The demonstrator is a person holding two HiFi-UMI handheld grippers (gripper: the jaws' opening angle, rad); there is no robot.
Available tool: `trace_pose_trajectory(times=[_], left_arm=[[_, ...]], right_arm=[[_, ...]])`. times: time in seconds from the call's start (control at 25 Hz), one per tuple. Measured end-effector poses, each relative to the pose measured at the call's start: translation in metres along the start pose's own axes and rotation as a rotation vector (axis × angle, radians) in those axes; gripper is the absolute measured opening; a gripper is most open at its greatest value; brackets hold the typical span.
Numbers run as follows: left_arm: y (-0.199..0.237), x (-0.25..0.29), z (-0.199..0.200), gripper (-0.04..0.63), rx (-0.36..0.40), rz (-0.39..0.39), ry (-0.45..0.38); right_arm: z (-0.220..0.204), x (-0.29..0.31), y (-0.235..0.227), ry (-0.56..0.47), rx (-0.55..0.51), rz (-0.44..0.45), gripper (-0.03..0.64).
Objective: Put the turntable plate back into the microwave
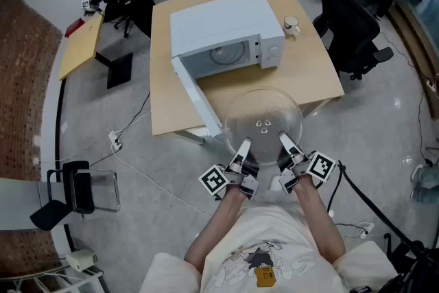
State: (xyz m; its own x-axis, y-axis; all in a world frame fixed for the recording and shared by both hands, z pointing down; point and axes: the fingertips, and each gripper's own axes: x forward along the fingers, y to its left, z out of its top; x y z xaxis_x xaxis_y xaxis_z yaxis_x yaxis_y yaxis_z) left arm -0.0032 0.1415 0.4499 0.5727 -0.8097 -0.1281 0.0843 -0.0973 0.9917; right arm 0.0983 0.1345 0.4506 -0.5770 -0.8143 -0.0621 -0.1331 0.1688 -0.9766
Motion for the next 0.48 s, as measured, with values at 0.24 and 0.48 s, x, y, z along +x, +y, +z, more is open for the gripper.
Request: trace_pose_trajectory(times=[0.24, 0.48], left_arm=[[0.007, -0.011, 0.007, 0.035, 0.001, 0.012, -0.032], [0.005, -0.033, 0.024, 0.031, 0.023, 0.029, -0.089]], right_arm=[[-0.013, 0.006, -0.005, 0.047, 0.019, -0.003, 0.060], [-0.039, 0.020, -0.007, 0.119, 0.037, 0.006, 0.063]])
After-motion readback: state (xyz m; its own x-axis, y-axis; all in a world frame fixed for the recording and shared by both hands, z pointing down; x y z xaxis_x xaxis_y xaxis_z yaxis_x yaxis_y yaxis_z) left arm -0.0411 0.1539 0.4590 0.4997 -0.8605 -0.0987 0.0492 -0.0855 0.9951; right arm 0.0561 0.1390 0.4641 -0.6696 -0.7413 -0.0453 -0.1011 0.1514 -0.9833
